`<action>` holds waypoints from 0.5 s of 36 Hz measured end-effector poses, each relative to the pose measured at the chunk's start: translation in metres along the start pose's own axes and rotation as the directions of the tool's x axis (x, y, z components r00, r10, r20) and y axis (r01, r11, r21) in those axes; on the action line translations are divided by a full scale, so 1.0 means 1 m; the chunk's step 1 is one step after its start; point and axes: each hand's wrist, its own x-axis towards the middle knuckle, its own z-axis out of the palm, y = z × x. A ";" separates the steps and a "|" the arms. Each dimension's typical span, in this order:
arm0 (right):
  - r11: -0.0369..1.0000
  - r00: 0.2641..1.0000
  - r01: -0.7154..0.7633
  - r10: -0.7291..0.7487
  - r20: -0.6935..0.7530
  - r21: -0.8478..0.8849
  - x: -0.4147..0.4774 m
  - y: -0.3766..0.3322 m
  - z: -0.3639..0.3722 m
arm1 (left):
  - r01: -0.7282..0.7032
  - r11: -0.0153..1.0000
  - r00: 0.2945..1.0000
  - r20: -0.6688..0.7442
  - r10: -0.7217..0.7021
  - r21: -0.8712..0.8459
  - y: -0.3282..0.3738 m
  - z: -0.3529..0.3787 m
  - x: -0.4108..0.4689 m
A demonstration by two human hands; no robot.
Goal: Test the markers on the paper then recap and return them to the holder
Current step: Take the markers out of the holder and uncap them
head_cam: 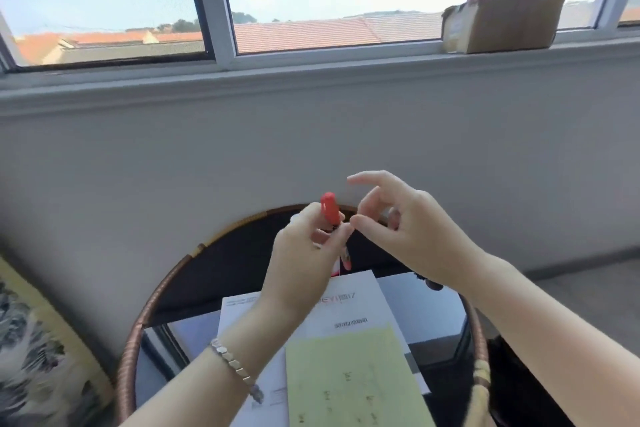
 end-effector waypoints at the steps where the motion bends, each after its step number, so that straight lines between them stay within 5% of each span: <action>1: 0.997 0.997 -0.071 0.071 -0.003 0.011 -0.003 0.004 0.003 | 0.032 0.996 0.998 -0.043 -0.035 -0.082 0.003 -0.002 -0.003; 5: 0.877 0.879 -0.475 0.468 0.094 0.077 -0.018 0.027 0.023 | 0.174 0.844 0.956 -0.119 -0.269 -0.507 0.011 -0.010 -0.016; 7: 0.695 0.780 -0.623 0.587 0.218 0.360 -0.025 0.034 0.035 | 0.263 0.710 0.932 -0.018 -0.363 -0.654 0.008 -0.009 -0.022; 10: 0.336 0.727 -0.609 0.598 0.337 0.718 -0.035 0.035 0.049 | 0.349 0.624 0.914 0.106 -0.392 -0.699 -0.003 -0.001 -0.031; 12: 0.219 0.742 -0.542 0.578 0.340 0.811 -0.041 0.034 0.055 | 0.406 0.651 0.898 0.148 -0.414 -0.641 -0.012 0.007 -0.036; 14: 0.209 0.753 -0.502 0.583 0.305 0.840 -0.047 0.035 0.059 | 0.442 0.725 0.889 0.146 -0.435 -0.528 -0.023 0.014 -0.038; 18: 0.417 0.763 -0.501 0.626 0.160 0.759 -0.058 0.046 0.070 | 0.293 0.946 0.947 0.174 -0.269 -0.136 -0.043 0.017 -0.039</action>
